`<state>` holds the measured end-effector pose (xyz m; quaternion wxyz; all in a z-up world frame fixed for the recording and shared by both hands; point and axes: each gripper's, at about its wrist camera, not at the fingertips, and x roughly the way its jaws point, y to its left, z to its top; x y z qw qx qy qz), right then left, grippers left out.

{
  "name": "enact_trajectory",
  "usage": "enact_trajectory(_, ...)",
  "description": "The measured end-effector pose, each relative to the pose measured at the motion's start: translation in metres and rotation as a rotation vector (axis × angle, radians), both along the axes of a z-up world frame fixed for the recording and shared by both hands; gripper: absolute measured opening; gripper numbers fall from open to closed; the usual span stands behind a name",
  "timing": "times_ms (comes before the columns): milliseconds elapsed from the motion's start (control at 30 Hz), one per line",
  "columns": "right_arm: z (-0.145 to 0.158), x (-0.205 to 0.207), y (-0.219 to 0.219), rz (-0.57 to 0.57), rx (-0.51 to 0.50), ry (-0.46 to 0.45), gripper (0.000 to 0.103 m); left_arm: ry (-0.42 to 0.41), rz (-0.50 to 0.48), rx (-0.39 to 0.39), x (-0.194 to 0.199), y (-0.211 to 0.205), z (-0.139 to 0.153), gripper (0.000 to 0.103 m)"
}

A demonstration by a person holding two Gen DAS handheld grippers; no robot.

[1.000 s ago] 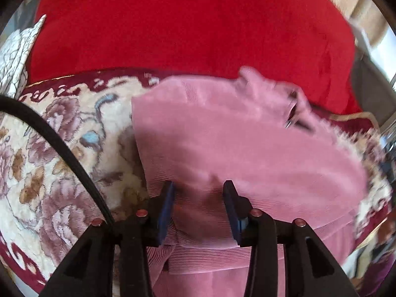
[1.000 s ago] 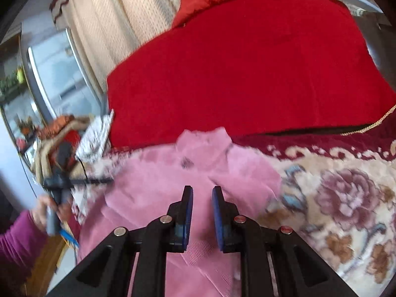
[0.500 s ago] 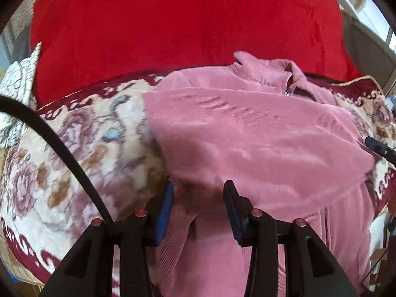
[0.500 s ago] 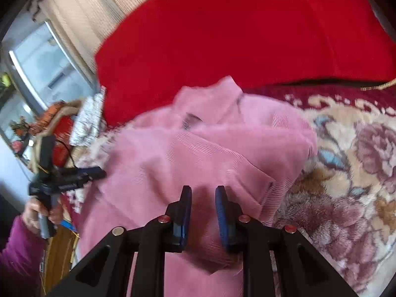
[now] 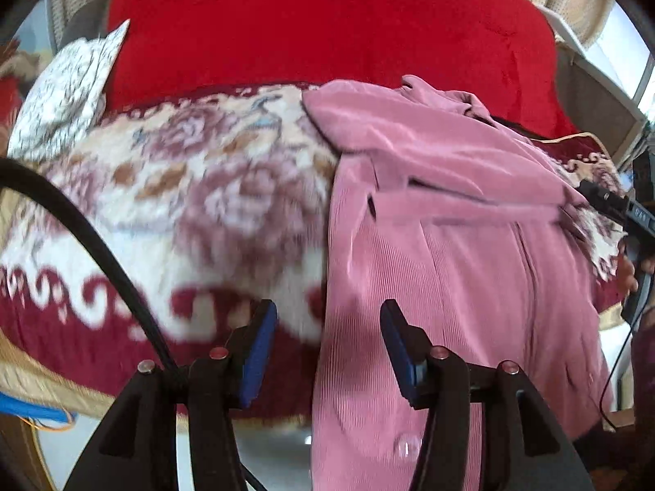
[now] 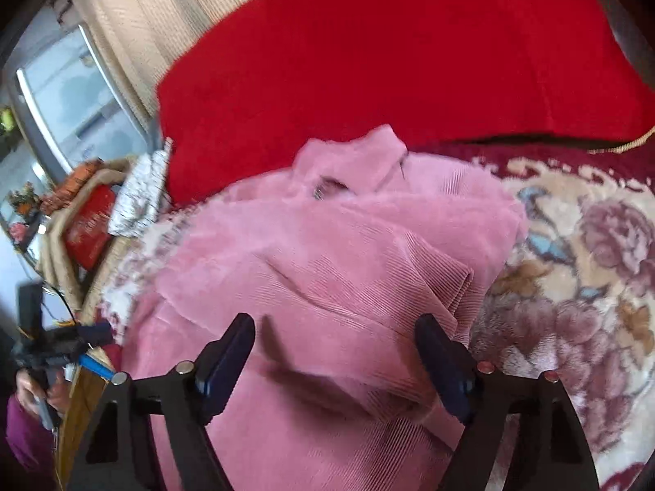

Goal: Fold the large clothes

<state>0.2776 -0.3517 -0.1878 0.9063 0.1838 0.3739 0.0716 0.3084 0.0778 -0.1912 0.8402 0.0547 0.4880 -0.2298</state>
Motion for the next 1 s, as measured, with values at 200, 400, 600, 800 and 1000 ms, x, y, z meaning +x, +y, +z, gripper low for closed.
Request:
enact_trajectory(200, 0.032, -0.067, -0.002, 0.072, 0.016, -0.067, 0.082, 0.064, -0.039, -0.057, -0.044, 0.033, -0.03, 0.062)
enact_trajectory(400, 0.016, -0.143, -0.01, 0.088, 0.112, -0.046, 0.082, 0.124, -0.04, -0.197, -0.061, 0.062, -0.054, 0.063)
enact_trajectory(600, -0.037, -0.188, -0.03, 0.034, 0.324, 0.021, 0.082, 0.16, -0.07, -0.336, -0.067, 0.077, -0.069, 0.057)
enact_trajectory(800, -0.072, -0.18, -0.04, -0.024, 0.469, 0.063, 0.077, 0.178, -0.077, -0.397, -0.07, 0.087, -0.083, 0.053)
enact_trajectory(1000, -0.081, -0.145, -0.012, 0.033, 0.435, 0.141, 0.055, 0.236, -0.058, -0.445, -0.064, 0.091, -0.096, 0.064)
